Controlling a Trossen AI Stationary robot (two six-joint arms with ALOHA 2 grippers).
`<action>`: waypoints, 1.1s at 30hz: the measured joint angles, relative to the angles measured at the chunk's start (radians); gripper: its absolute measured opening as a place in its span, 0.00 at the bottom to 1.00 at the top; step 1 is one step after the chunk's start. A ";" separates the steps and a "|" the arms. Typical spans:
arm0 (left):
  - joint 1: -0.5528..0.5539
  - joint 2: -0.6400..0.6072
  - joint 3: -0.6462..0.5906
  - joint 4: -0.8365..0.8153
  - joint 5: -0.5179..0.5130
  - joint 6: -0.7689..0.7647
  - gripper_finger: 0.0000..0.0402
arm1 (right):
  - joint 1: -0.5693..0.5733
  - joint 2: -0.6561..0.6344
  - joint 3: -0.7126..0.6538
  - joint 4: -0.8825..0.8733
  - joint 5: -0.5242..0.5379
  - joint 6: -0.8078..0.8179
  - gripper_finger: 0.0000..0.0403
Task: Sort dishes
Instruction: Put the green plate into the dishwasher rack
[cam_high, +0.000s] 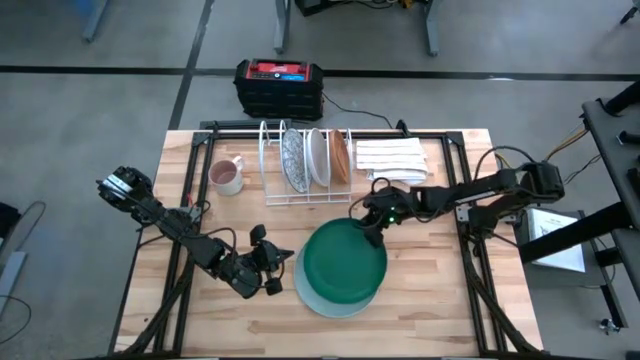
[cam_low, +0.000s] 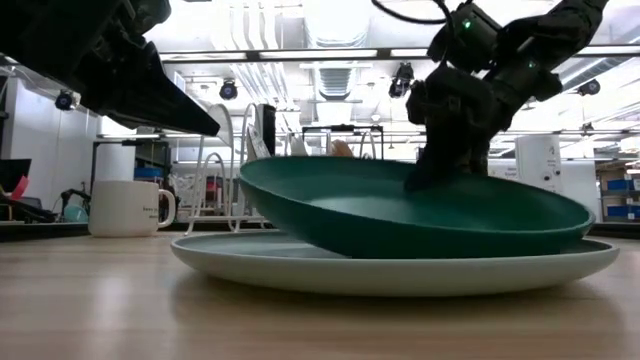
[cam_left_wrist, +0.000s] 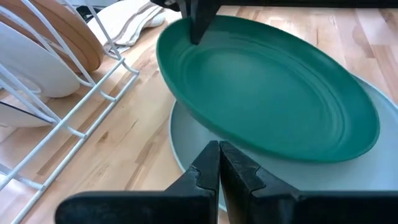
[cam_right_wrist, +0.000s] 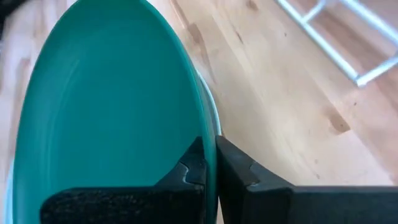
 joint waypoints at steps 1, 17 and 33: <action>0.000 0.000 0.000 0.001 0.000 0.000 0.00 | 0.000 -0.011 0.000 0.000 0.000 -0.006 0.02; -0.094 0.001 0.053 0.036 -0.037 0.130 0.00 | -0.015 -0.382 0.091 -0.037 0.125 -0.362 0.02; -0.231 0.001 0.136 -0.002 -0.188 0.232 0.00 | -0.055 -0.230 0.575 -0.132 0.207 -1.101 0.02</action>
